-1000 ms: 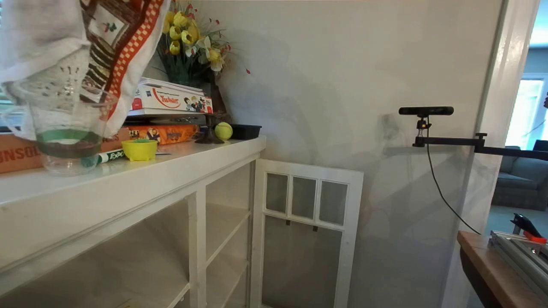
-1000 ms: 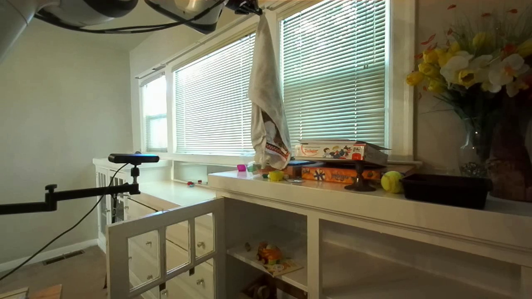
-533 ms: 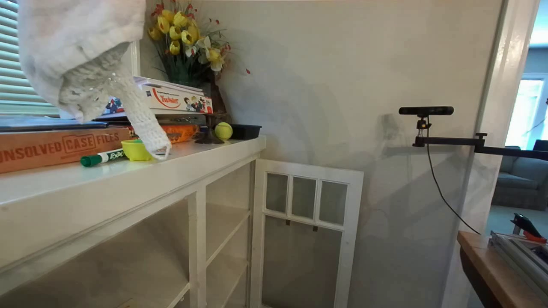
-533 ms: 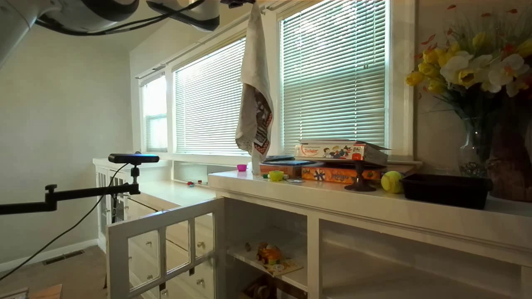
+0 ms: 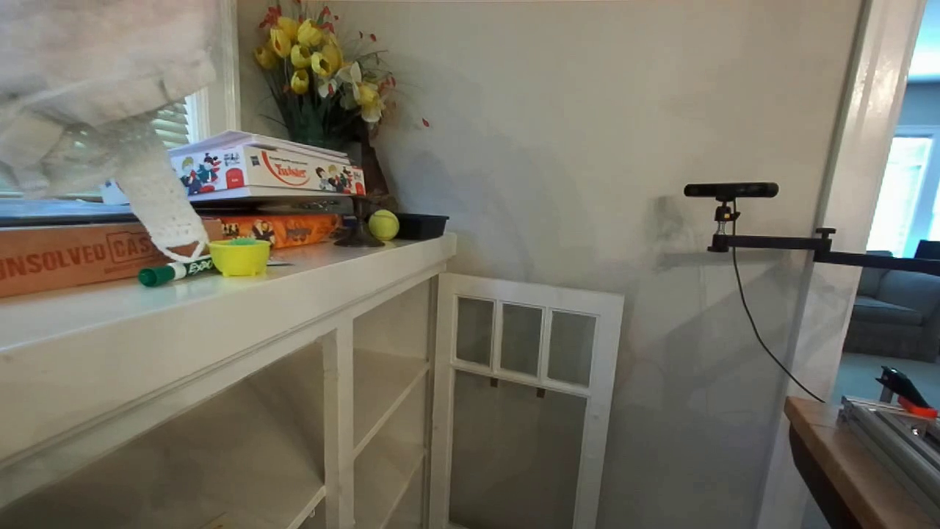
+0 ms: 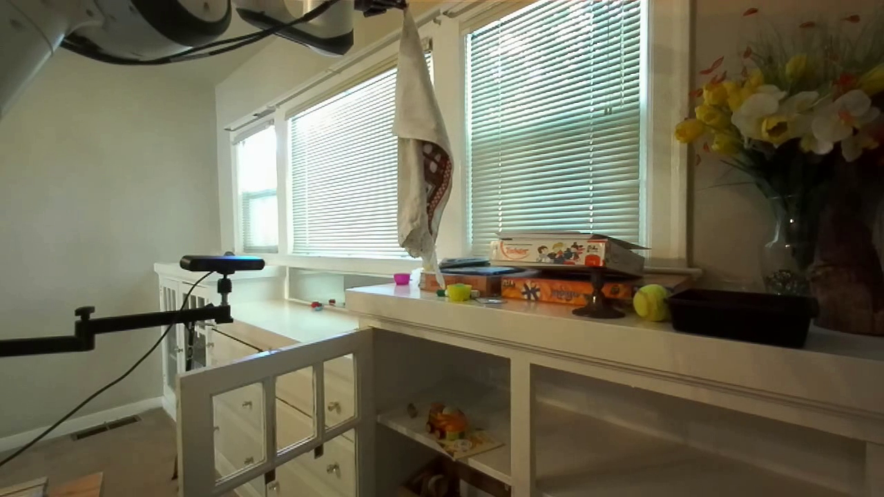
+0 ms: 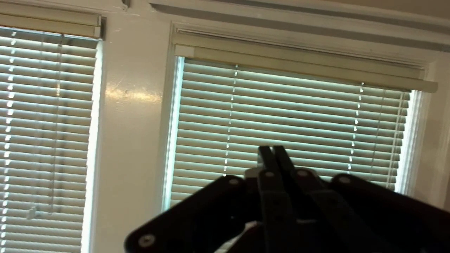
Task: Hang the towel on the cabinet's door
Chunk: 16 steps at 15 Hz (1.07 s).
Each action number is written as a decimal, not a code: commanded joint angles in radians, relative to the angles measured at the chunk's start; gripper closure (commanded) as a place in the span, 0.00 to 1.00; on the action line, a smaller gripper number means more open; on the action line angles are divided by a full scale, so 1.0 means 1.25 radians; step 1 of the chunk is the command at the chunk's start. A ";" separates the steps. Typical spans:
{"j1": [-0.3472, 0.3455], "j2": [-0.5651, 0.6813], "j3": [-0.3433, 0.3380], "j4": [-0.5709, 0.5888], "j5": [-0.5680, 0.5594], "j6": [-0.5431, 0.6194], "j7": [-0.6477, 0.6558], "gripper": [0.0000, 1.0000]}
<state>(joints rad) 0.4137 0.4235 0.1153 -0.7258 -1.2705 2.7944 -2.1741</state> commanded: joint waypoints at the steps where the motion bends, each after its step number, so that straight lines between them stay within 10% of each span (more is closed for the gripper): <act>1: -0.024 -0.092 0.079 -0.151 0.119 0.006 -0.045 0.99; 10: -0.249 -0.260 0.321 -0.436 0.657 -0.011 -0.222 0.99; 16: -0.381 -0.349 0.327 -0.585 1.025 -0.031 -0.373 0.99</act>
<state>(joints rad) 0.0091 0.0845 0.5274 -1.3296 -0.1812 2.7739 -2.5431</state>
